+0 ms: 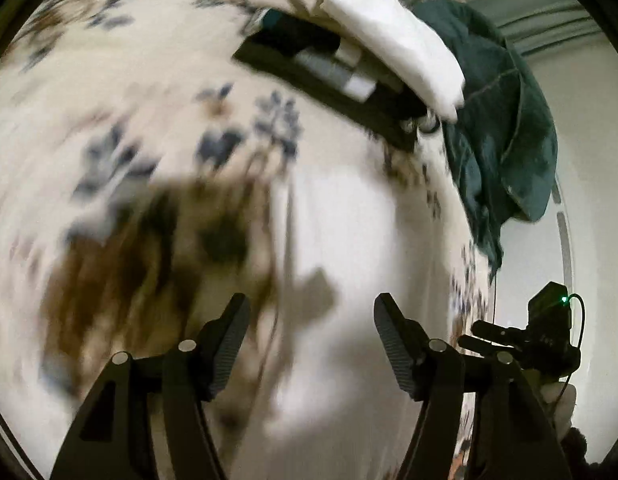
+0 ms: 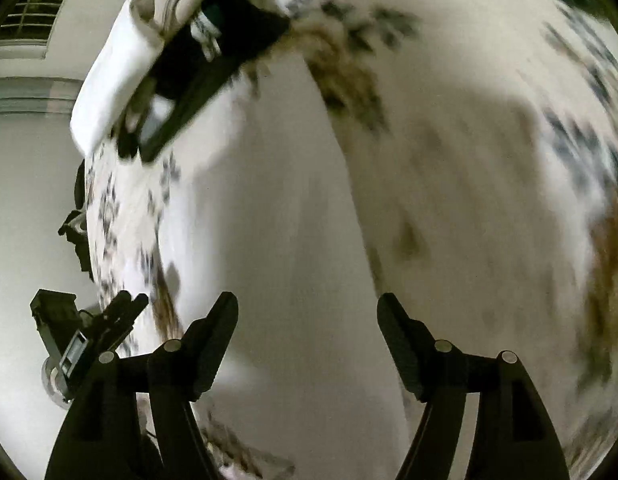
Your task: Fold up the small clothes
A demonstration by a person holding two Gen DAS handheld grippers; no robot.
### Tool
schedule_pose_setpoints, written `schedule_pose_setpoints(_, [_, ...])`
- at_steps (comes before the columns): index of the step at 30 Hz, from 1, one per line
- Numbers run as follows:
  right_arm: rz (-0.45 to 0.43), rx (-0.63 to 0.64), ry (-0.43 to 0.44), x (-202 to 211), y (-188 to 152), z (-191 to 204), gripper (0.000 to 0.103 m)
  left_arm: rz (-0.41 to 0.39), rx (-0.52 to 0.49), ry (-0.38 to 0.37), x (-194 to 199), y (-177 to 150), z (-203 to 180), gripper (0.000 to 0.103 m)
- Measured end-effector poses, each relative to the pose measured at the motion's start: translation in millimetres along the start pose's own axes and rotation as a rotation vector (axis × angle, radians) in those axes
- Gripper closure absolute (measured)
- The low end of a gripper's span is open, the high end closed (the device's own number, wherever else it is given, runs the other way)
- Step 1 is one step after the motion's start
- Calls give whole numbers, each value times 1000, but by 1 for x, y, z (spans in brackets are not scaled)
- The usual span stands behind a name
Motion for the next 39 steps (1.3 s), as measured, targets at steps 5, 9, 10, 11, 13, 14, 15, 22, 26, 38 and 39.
schedule_pose_setpoints(5, [133, -30, -27, -18, -116, -47, 29, 85, 72, 80, 13, -107, 11, 41])
schedule_pose_setpoints(9, [244, -105, -81, -64, -190, -96, 29, 196, 153, 167, -9, -187, 35, 41])
schedule_pose_setpoints(10, [274, -127, -75, -76, -209, -108, 29, 227, 154, 171, -15, -202, 37, 41])
schedule_pose_setpoints(11, [310, -163, -54, -92, -230, -119, 29, 248, 152, 179, -20, -213, 38, 41])
schedule_pose_setpoints(13, [322, -207, -17, -107, -250, -129, 35, 274, 136, 226, -25, -236, 39, 42])
schedule_pose_setpoints(14, [285, -234, 15, -110, -261, -134, 45, 272, 117, 245, -27, -245, 37, 43])
schedule_pose_setpoints(15, [265, -233, 25, -111, -267, -135, 81, 261, 101, 267, -26, -250, 35, 49])
schedule_pose_setpoints(22, [146, -133, -113, -80, -301, -118, 99, 123, 10, 278, 4, -246, 0, 98])
schedule_pose_setpoints(26, [162, -112, -64, -67, -320, -102, 100, 56, 56, 201, 33, -235, -4, 98])
schedule_pose_setpoints(38, [242, -26, -60, -138, -322, -67, 94, 142, 168, 180, 27, -241, 71, 85])
schedule_pose_setpoints(39, [252, -26, -32, -135, -317, -69, 83, 131, 175, 148, 32, -239, 72, 67])
Point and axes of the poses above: each gripper's, at about its wrist camera, not at the fingertips, and x roughly against the way its jaws point, z to its left, y to its top, the point moved 4 cm from there along -x, roughly the way its jaws point, and after that the axes turned 6 degrees about -y, right-handed, at the moved point
